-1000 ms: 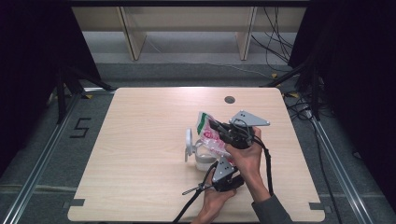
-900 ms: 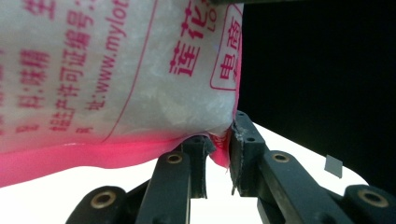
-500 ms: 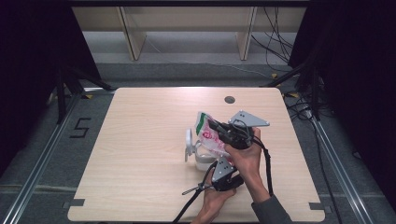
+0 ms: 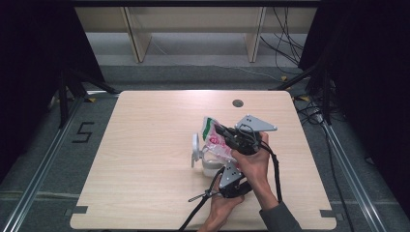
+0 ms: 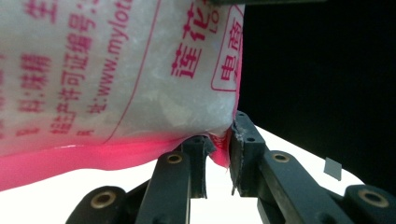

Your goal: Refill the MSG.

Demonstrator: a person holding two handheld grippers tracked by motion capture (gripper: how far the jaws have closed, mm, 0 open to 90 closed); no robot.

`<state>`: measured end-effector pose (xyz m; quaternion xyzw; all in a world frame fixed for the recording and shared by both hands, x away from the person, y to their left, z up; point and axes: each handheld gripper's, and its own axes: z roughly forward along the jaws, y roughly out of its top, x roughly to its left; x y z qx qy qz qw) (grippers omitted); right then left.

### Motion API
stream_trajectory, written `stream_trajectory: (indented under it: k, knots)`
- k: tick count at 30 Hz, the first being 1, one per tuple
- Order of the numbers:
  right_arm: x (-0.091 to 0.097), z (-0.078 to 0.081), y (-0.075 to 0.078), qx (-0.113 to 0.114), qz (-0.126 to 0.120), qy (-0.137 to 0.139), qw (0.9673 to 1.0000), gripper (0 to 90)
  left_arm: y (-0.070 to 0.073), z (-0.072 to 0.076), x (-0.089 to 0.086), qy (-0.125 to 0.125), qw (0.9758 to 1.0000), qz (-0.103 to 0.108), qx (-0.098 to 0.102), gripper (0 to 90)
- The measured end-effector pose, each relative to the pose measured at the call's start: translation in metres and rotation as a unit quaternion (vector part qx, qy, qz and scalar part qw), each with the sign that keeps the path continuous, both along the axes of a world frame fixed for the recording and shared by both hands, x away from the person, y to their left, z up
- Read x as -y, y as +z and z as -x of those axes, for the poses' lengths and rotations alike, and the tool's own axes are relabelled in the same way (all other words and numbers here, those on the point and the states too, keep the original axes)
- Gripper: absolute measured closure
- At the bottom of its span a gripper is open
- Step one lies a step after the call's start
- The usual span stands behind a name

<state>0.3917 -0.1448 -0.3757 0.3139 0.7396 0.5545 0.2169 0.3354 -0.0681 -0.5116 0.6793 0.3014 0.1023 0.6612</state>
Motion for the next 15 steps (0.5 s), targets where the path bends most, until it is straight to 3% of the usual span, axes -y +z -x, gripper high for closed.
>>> stream_trajectory:
  k: [2,3,4,6,10,11,13,15]
  knots:
    - [0.0003,-0.0001,0.0005,-0.002,-0.003,0.006,1.0000,90.0,0.0001,-0.0001,-0.0001,-0.001,1.0000,0.002,0.000,77.6]
    - [-0.0005,-0.0004,0.0006,-0.004,-0.006,0.012,0.9999,90.0,0.0011,0.0010,-0.0011,0.004,1.0000,-0.008,-0.003,77.6]
    - [0.0002,-0.0013,0.0008,0.006,-0.002,0.013,0.9999,90.0,0.0012,0.0012,-0.0012,0.004,0.9999,-0.009,-0.004,77.6]
    - [-0.0002,-0.0006,0.0009,-0.001,-0.005,0.013,0.9999,90.0,0.0013,0.0012,-0.0015,0.004,0.9999,-0.010,-0.004,77.6]
    - [0.0002,-0.0015,0.0000,0.005,0.008,0.008,0.9999,90.0,-0.0002,-0.0003,-0.0003,0.000,1.0000,0.001,0.000,77.6]
    - [-0.0005,-0.0019,-0.0008,0.004,-0.004,0.007,1.0000,90.0,0.0000,-0.0001,-0.0005,-0.001,1.0000,0.000,0.000,77.6]
    - [0.0003,-0.0005,0.0005,-0.007,-0.004,0.013,0.9999,90.0,-0.0001,0.0001,-0.0001,0.000,1.0000,0.001,0.001,77.6]
    - [0.0010,-0.0011,0.0015,0.002,-0.001,0.019,0.9998,90.0,0.0008,0.0014,-0.0013,0.004,0.9999,-0.010,-0.004,77.6]
